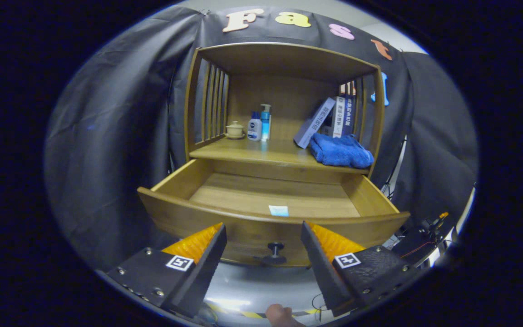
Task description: Pull open the drawer, take out the items inside it, and place them on the countertop above the cabinet.
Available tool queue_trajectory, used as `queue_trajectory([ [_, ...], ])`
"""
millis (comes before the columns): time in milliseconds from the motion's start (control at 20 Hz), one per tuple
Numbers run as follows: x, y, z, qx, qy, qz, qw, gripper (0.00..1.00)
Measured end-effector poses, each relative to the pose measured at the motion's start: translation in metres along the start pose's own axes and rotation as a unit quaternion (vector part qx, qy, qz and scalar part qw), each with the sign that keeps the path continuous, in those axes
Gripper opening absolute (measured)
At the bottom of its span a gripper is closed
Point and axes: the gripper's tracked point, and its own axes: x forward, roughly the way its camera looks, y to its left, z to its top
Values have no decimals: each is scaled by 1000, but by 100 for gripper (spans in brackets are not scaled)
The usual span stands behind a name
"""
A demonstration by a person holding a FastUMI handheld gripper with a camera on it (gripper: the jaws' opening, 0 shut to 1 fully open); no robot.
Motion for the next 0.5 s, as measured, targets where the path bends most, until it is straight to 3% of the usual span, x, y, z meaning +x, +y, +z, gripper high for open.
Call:
queue_trajectory([
  [250,47,-17,41,20,50,-37,998,97],
  [500,108,-29,21,34,167,-29,985,97],
])
